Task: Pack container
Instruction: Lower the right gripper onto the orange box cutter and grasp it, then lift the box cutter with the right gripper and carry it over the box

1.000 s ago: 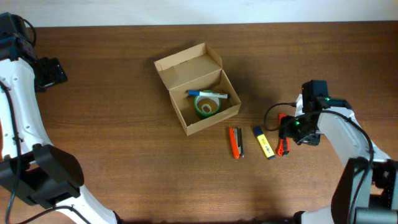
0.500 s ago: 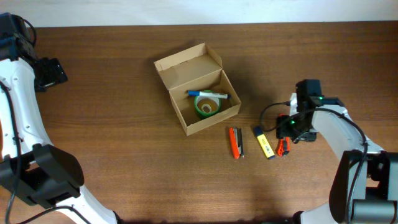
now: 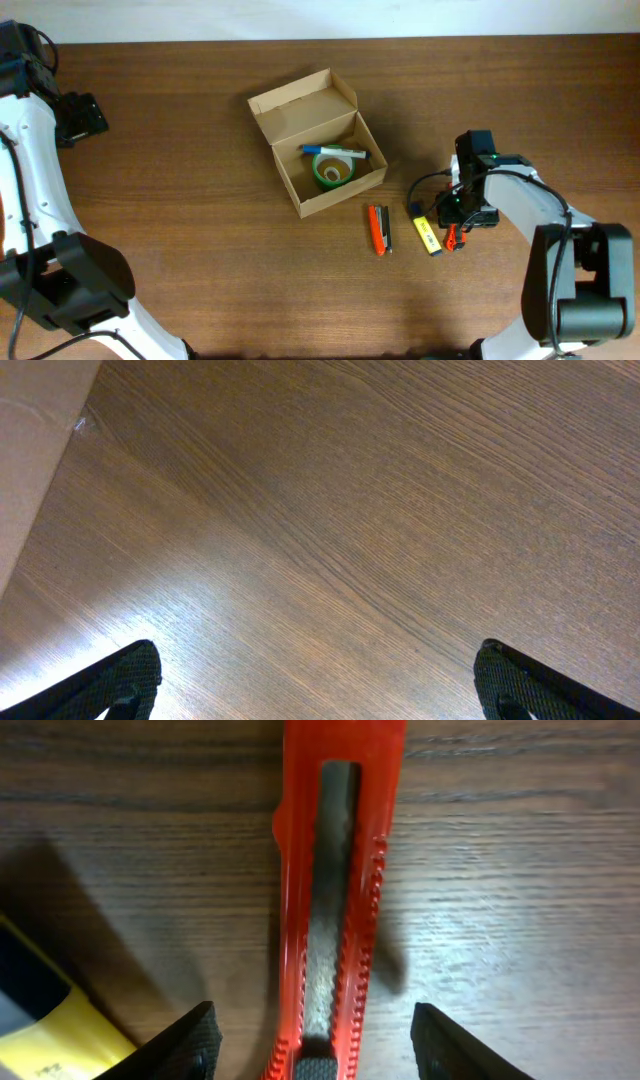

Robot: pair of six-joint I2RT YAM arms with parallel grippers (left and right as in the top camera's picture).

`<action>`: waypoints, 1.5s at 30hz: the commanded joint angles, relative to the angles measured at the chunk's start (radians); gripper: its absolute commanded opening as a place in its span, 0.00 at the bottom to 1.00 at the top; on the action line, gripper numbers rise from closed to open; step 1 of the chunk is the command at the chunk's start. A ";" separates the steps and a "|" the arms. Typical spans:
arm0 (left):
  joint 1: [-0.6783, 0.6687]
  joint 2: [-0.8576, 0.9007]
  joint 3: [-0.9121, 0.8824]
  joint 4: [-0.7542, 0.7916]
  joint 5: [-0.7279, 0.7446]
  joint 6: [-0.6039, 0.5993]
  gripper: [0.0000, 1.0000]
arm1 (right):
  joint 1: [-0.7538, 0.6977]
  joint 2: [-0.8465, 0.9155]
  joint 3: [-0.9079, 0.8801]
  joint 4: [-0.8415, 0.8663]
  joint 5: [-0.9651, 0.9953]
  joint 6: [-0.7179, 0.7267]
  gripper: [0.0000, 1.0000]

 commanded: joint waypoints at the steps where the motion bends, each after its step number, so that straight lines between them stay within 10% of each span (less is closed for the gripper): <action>1: -0.001 -0.024 -0.003 -0.001 -0.005 0.013 1.00 | 0.001 0.023 -0.008 0.010 0.023 0.003 0.56; 14: -0.001 -0.024 -0.003 -0.001 -0.005 0.013 1.00 | 0.001 0.052 -0.008 0.040 0.023 0.018 0.04; 32: -0.001 -0.024 -0.003 -0.001 -0.005 0.013 1.00 | 0.005 -0.077 0.351 -0.180 0.010 -0.005 0.04; 45: -0.001 -0.024 -0.003 -0.001 -0.005 0.013 1.00 | 0.187 -0.077 0.855 -0.290 -0.115 -0.487 0.04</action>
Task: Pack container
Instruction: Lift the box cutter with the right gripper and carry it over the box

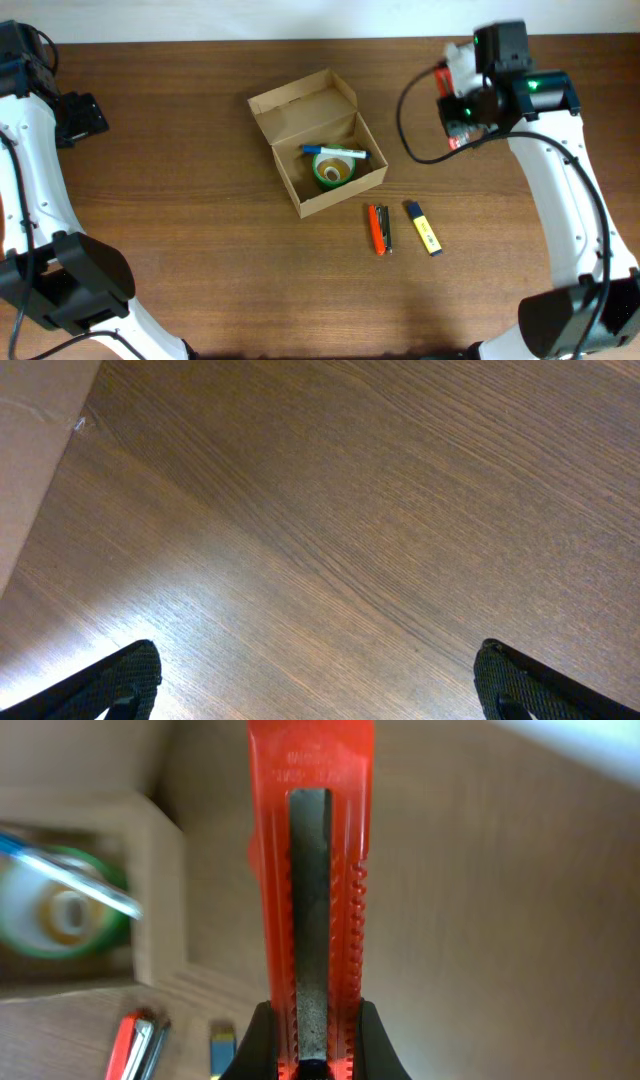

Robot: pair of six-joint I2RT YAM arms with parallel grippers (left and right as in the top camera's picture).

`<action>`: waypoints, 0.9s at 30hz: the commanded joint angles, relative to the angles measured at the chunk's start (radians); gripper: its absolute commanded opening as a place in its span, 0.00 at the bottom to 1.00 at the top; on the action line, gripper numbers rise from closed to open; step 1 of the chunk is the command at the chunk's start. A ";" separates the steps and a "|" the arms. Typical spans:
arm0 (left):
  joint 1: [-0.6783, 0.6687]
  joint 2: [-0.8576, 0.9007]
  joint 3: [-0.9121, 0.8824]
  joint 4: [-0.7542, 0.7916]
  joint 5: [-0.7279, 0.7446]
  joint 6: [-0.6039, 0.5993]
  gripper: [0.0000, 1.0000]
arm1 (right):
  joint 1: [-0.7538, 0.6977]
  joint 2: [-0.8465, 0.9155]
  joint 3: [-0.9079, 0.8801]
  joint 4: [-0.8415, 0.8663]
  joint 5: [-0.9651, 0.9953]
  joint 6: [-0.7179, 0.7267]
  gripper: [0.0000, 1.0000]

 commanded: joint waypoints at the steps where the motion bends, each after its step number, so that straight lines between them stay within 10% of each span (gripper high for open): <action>1: -0.001 -0.024 -0.003 -0.001 -0.005 0.013 1.00 | 0.079 -0.025 0.094 -0.010 -0.068 -0.231 0.04; 12: -0.001 -0.024 -0.003 -0.001 -0.005 0.013 1.00 | 0.354 0.024 0.114 -0.106 -0.116 -0.670 0.03; 27: -0.001 -0.024 -0.003 -0.001 -0.005 0.013 1.00 | 0.408 0.275 0.114 -0.098 -0.005 -0.807 0.03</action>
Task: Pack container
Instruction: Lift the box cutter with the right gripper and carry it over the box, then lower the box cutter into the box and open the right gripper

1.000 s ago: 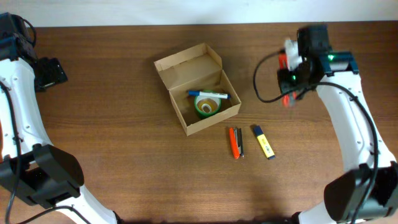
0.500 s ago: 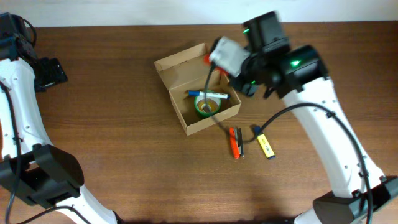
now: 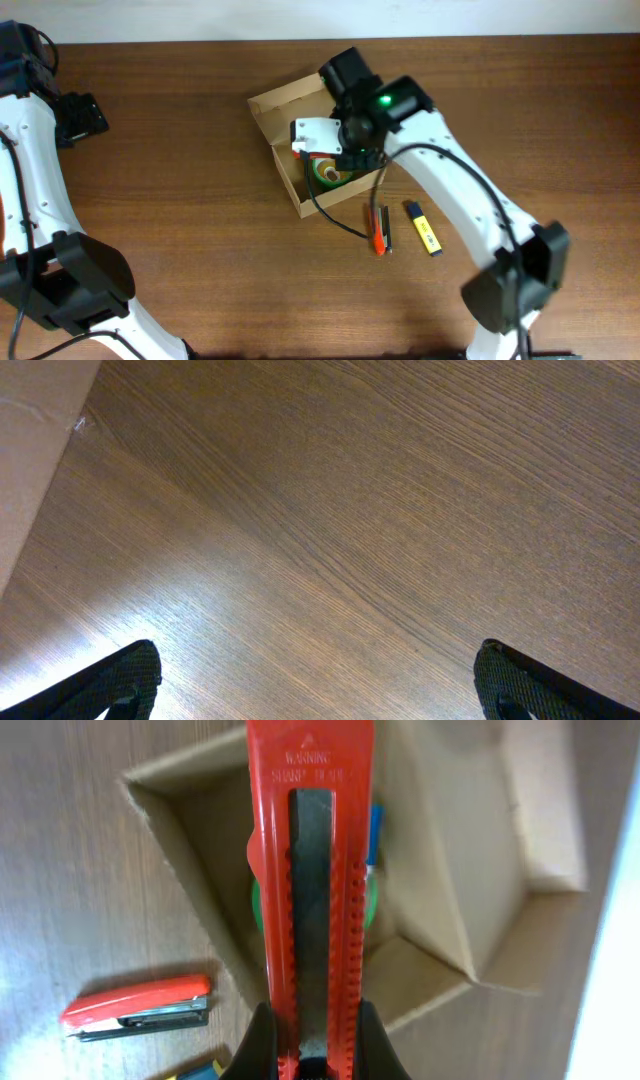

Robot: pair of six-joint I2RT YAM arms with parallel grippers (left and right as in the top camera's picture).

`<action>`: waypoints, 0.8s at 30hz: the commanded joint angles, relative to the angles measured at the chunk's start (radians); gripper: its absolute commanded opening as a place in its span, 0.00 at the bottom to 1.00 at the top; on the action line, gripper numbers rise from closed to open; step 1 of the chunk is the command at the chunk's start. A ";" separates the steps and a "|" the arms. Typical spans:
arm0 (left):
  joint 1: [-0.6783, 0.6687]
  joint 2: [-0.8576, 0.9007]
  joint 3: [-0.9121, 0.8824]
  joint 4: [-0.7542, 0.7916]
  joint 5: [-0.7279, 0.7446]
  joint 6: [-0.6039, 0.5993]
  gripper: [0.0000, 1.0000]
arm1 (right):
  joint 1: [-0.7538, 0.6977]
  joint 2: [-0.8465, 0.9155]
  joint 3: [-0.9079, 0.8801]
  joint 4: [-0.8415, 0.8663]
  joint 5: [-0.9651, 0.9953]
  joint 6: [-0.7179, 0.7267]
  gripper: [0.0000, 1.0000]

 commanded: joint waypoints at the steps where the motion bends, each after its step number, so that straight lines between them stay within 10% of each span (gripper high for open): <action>1: -0.001 -0.024 -0.003 -0.001 -0.005 0.013 1.00 | 0.002 0.061 0.015 0.028 0.040 -0.026 0.04; 24: -0.001 -0.024 -0.003 -0.001 -0.005 0.013 1.00 | -0.003 0.254 0.013 0.095 0.062 -0.010 0.04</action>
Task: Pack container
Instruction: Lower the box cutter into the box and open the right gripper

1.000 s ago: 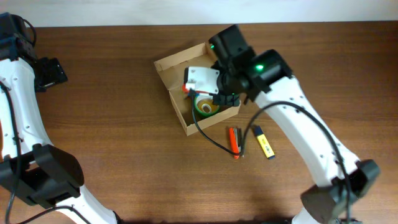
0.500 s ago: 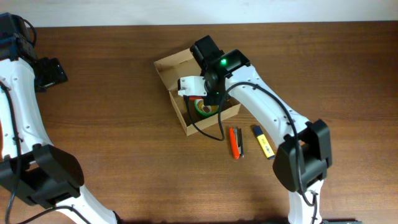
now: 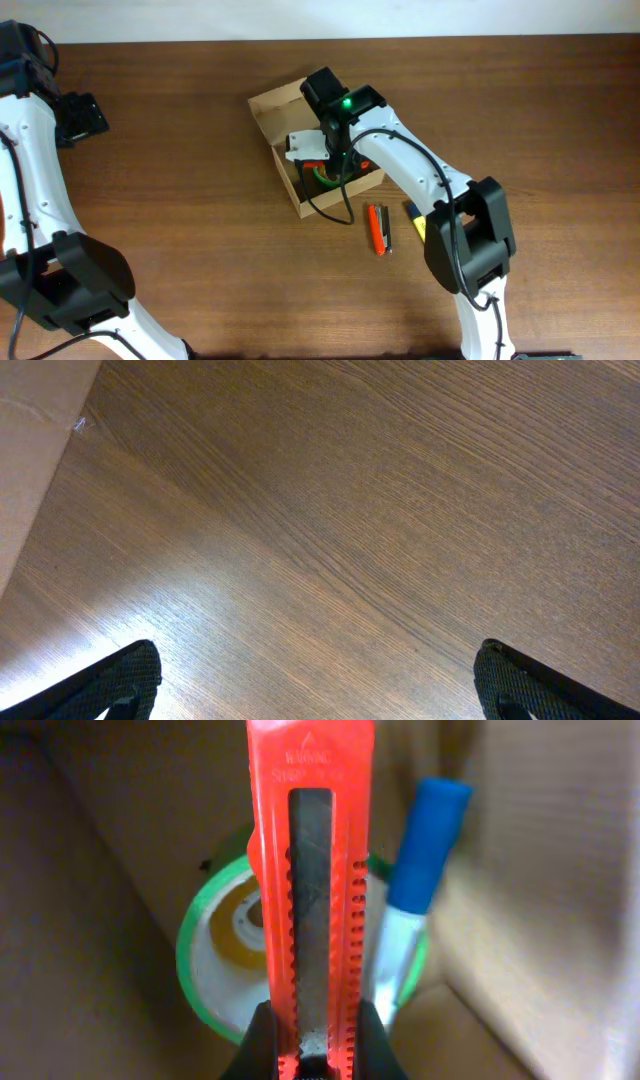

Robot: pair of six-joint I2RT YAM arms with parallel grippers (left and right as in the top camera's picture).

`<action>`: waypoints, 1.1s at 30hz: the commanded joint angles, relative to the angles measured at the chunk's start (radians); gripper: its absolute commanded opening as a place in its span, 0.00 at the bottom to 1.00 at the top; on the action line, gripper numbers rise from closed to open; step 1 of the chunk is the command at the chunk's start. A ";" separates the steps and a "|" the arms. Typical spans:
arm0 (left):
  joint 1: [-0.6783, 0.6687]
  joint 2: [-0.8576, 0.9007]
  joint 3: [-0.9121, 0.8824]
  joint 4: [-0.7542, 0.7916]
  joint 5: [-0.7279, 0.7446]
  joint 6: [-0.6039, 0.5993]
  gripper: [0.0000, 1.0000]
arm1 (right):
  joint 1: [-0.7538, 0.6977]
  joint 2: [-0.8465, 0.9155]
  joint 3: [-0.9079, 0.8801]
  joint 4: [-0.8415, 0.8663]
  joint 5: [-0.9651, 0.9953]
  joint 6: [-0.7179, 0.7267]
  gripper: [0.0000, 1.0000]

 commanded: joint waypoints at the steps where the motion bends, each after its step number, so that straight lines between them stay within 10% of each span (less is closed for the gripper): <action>1: -0.001 -0.024 -0.003 -0.001 -0.004 0.013 1.00 | -0.003 0.022 0.013 -0.007 -0.024 0.031 0.04; 13: -0.001 -0.024 -0.003 -0.001 -0.004 0.013 1.00 | -0.003 0.022 0.013 0.090 0.093 0.151 0.59; 33: -0.001 -0.024 -0.003 -0.001 -0.004 0.013 1.00 | -0.088 -0.245 0.014 0.178 0.068 0.730 0.67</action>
